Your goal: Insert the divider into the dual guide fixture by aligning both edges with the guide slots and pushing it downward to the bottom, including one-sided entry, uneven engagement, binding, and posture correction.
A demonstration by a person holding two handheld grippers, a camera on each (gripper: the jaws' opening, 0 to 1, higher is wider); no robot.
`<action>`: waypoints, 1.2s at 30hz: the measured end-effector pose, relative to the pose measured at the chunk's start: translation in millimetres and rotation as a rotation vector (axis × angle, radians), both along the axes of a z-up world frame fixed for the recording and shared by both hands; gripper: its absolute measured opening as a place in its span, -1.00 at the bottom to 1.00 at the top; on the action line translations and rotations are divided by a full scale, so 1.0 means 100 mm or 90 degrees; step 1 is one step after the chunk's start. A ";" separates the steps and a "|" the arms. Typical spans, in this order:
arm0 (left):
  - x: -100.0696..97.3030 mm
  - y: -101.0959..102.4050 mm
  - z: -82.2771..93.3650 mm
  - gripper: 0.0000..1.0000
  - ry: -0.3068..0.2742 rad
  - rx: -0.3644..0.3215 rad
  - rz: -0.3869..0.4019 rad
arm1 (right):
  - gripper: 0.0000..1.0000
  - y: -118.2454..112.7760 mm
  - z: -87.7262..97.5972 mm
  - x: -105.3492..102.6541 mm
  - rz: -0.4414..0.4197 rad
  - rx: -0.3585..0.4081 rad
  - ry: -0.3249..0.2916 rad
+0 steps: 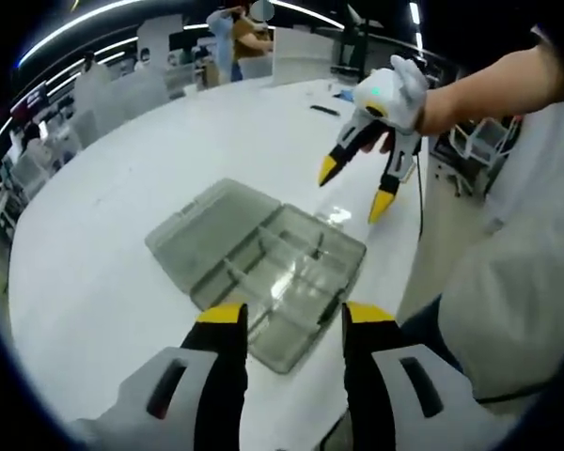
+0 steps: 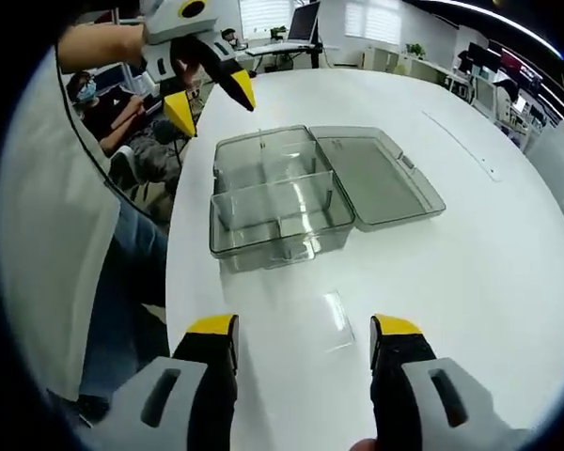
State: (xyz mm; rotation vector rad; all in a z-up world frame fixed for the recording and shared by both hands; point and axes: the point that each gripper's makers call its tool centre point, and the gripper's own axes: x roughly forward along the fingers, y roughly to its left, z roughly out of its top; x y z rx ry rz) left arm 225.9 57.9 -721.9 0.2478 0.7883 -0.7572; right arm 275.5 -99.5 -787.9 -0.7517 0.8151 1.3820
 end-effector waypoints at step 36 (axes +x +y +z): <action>-0.01 0.02 -0.01 -0.17 0.007 -0.015 0.020 | -0.21 0.05 -0.23 0.03 0.084 -0.053 -0.005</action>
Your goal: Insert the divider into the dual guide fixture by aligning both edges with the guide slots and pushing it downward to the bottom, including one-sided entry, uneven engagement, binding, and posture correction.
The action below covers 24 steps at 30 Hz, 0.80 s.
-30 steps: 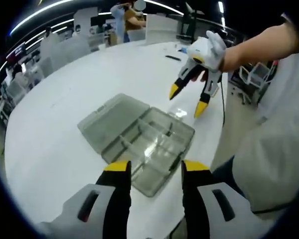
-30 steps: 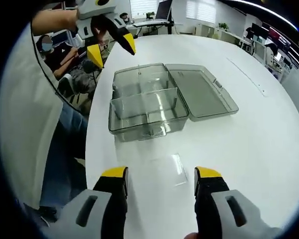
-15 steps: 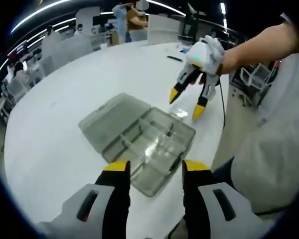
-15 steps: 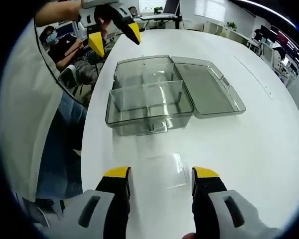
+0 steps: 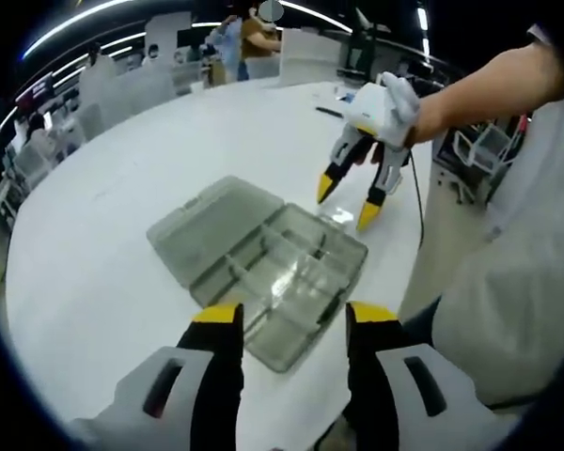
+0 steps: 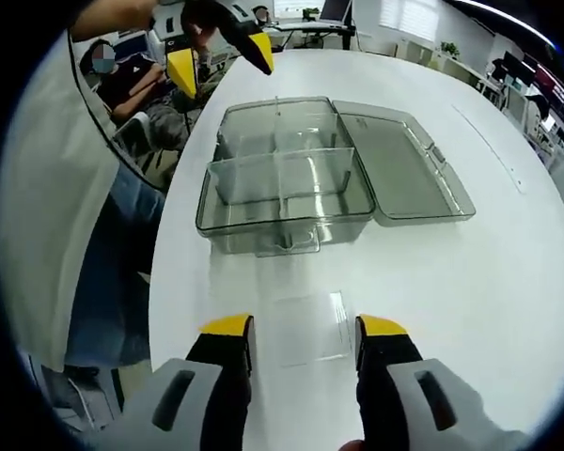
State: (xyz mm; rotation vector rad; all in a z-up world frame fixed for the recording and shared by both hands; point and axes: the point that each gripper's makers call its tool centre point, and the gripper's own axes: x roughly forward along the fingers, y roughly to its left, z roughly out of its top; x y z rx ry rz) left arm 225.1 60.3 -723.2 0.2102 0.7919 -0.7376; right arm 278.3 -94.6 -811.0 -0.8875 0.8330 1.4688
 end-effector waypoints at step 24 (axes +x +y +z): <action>-0.05 0.05 -0.02 -0.14 0.005 0.002 0.009 | -0.31 -0.04 -0.09 0.01 0.041 -0.045 -0.018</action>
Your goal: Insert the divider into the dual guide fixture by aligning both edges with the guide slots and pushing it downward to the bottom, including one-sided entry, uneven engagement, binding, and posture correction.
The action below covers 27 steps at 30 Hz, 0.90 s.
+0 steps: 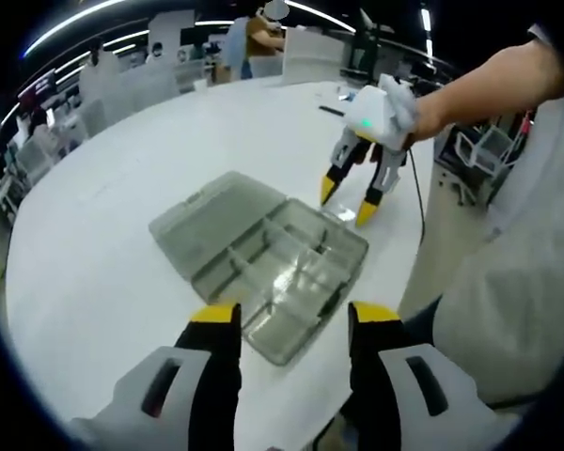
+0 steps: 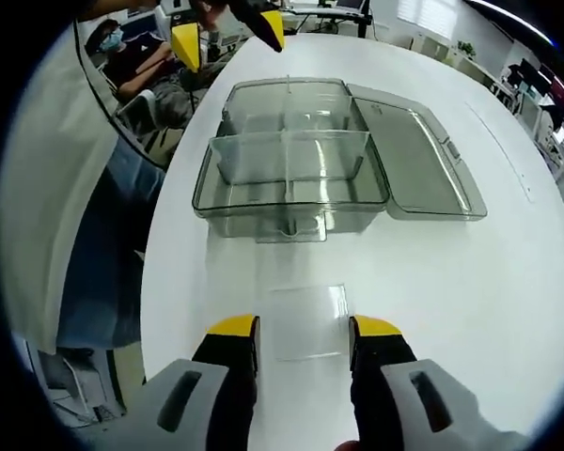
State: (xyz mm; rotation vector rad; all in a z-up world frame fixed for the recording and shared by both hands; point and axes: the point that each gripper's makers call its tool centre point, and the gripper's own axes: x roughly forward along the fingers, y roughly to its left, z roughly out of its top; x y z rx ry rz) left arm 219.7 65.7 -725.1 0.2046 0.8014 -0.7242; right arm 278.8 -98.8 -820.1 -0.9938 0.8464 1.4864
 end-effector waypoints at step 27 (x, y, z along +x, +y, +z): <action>-0.02 0.00 0.00 -0.15 -0.002 -0.003 0.009 | -0.41 0.01 -0.01 0.03 0.029 -0.043 -0.006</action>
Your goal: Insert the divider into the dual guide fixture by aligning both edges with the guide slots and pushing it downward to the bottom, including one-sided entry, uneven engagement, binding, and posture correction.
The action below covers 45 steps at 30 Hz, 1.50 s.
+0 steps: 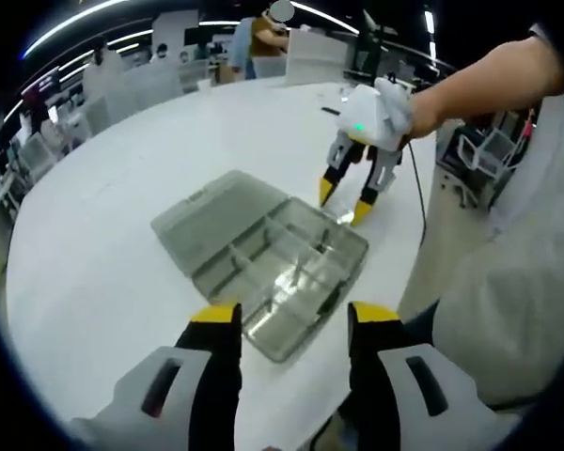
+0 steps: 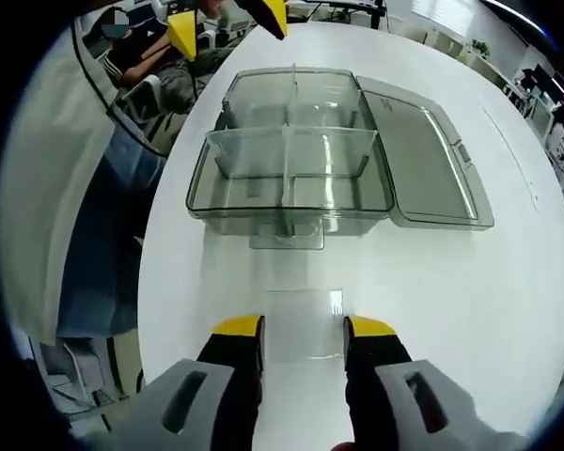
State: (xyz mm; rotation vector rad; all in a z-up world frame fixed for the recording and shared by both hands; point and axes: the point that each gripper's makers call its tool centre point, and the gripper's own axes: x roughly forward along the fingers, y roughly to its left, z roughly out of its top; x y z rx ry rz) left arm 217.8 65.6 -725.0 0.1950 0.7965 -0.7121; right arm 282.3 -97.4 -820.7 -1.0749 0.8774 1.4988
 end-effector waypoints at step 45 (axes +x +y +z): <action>0.07 -0.02 0.00 -0.16 -0.003 -0.003 -0.009 | -0.46 0.00 0.07 -0.04 -0.049 -0.013 0.009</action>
